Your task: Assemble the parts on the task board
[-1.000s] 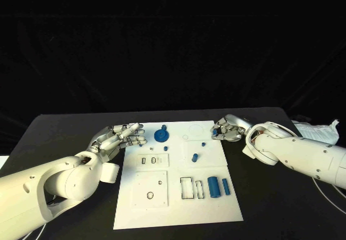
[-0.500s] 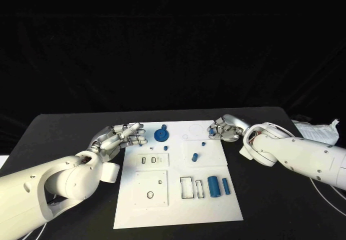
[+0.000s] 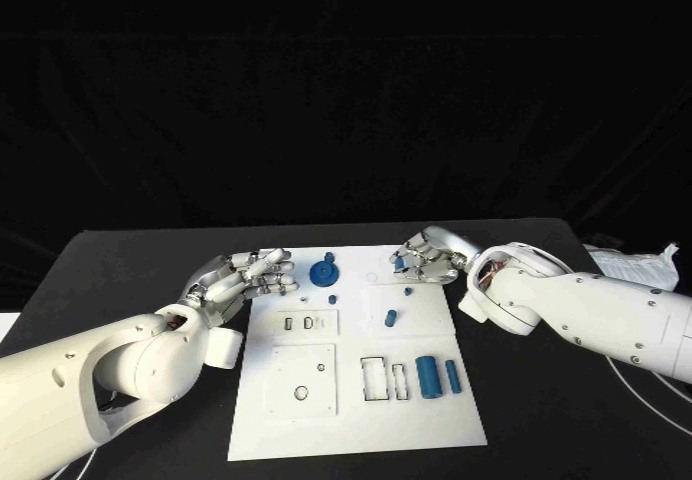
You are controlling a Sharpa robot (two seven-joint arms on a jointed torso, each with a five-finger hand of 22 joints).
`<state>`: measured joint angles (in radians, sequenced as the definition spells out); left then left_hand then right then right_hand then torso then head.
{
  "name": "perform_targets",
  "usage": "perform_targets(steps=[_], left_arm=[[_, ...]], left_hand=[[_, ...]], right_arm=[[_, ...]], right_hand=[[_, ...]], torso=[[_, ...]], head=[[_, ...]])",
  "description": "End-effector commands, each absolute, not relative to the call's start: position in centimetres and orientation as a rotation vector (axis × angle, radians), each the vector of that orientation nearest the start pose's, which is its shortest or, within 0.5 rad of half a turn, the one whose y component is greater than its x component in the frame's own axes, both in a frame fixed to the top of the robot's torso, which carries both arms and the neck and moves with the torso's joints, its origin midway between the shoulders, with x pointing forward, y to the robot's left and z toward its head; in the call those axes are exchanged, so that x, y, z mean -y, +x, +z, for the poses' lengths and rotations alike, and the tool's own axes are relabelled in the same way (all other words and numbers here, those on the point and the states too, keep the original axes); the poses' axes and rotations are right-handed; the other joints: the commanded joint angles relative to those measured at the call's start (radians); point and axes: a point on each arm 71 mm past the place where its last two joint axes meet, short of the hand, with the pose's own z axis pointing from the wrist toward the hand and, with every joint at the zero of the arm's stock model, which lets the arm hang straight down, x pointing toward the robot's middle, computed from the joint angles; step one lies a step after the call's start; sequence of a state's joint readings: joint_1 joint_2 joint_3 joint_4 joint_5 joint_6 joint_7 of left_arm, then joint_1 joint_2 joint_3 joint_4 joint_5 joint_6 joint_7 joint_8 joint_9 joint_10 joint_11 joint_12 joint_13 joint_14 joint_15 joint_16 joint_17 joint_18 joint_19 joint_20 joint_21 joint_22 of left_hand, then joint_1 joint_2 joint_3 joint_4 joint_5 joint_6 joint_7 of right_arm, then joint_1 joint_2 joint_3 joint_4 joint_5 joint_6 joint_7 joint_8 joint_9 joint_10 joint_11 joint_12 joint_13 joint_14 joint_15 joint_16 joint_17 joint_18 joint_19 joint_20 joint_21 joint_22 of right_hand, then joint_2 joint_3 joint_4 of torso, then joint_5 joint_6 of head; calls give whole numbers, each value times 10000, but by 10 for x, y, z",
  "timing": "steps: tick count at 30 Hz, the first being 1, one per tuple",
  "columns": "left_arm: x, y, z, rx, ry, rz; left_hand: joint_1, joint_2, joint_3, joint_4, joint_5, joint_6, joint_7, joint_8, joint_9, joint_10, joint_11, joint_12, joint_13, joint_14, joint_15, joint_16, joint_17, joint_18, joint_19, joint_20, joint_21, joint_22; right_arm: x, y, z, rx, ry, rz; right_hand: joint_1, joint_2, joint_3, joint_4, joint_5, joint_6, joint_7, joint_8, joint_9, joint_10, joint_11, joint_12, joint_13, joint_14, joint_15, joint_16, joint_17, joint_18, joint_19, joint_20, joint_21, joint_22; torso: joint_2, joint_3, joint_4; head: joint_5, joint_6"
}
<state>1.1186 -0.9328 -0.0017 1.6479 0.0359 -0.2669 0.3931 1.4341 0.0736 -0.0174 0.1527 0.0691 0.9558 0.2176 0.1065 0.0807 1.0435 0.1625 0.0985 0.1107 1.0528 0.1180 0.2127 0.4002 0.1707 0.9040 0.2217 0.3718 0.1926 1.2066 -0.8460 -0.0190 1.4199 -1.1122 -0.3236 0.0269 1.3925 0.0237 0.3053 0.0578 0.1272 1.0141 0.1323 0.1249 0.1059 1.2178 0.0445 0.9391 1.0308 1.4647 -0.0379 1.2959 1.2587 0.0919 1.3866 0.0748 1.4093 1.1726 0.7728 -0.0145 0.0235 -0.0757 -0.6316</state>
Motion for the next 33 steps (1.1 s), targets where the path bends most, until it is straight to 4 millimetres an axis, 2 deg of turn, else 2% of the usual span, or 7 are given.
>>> perform_targets(steps=[1, 6, 10, 15, 25, 29, 33], left_arm=[[-213, 456, -192, -14505, -12071, -16429], [-216, 457, -192, -14369, -12106, -16253], [-217, 458, -192, -14207, -12094, -16164], [-217, 458, -191, -13997, -12104, -16092], [-216, 458, -191, -13985, -12110, -16163], [-215, 458, -191, -14017, -12096, -16240], [-213, 457, -190, -14054, -12083, -16314]], left_hand=[[38, 51, 24, -51, 45, -17, 15, -57, -12, 9, 29, -41, -16, 17, -8, -67, -14, 113, -34, 40, -51, -14], [62, 51, 40, -74, 47, -23, 18, -63, -14, 4, 30, -43, -20, 17, -4, -96, -25, 114, -35, 43, -62, -25], [75, 52, 49, -85, 48, -24, 20, -65, -14, 3, 31, -44, -22, 18, -4, -108, -30, 115, -37, 45, -67, -30], [112, 66, 79, -113, 51, -18, 21, -64, -12, 8, 30, -41, -25, 41, -8, -123, -37, 118, -29, 45, -72, -38], [138, 68, 98, -135, 51, -16, 22, -66, -12, 8, 29, -42, -28, 55, -10, -136, -42, 120, -23, 45, -75, -44], [141, 68, 100, -137, 51, -16, 22, -66, -12, 8, 29, -42, -28, 56, -10, -138, -43, 120, -22, 45, -76, -45], [137, 73, 103, -135, 50, -15, 26, -66, -12, 7, 31, -43, -29, 61, -11, -141, -44, 121, -19, 45, -76, -47]], right_arm=[[219, 505, -181, -17170, 1656, 7156], [191, 496, -180, -17597, 1567, 7158], [166, 486, -179, -17662, 996, 7217], [136, 473, -178, -17332, -172, 7193], [101, 459, -189, -17423, -1099, 7547], [91, 456, -195, -17552, -1242, 7628], [85, 455, -199, -17601, -1181, 7610]], right_hand=[[-27, -46, 95, -22, -24, 60, -8, 61, 42, -59, -23, -103, -81, 396, 41, -95, -89, -88, -86, -27, -64, -89], [-41, -42, 227, -83, 120, 64, 1, 53, 60, -70, -17, -167, -131, 377, 42, -185, -173, -73, -121, -27, -109, -170], [-85, -52, 240, -72, 125, 60, 7, 48, 64, -58, -12, -166, -131, 378, 45, -193, -177, -74, -117, -25, -110, -167], [-216, -92, 334, -77, -91, 79, -7, 47, 94, 17, -21, -122, -102, 390, 41, -213, -184, -75, -108, -23, -121, -170], [-246, -123, 406, -109, -184, 67, -4, 33, 104, 32, -22, -116, -97, 400, 38, -207, -171, -76, -101, -27, -124, -167], [-253, -118, 416, -107, -187, 73, -5, 35, 107, 32, -22, -119, -100, 400, 38, -209, -172, -76, -100, -27, -124, -167], [-268, -112, 427, -101, -192, 79, -5, 37, 110, 41, -21, -110, -92, 402, 39, -206, -168, -78, -95, -27, -121, -159]], torso=[[-11, -2, 21], [5, 5, 28], [3, -10, 27], [0, -10, -3], [-1, -5, -5], [-6, -8, 24], [-4, -6, 22]], head=[[70, 9], [194, -47], [302, -108], [483, -156], [607, -230], [602, -247], [613, -270]])
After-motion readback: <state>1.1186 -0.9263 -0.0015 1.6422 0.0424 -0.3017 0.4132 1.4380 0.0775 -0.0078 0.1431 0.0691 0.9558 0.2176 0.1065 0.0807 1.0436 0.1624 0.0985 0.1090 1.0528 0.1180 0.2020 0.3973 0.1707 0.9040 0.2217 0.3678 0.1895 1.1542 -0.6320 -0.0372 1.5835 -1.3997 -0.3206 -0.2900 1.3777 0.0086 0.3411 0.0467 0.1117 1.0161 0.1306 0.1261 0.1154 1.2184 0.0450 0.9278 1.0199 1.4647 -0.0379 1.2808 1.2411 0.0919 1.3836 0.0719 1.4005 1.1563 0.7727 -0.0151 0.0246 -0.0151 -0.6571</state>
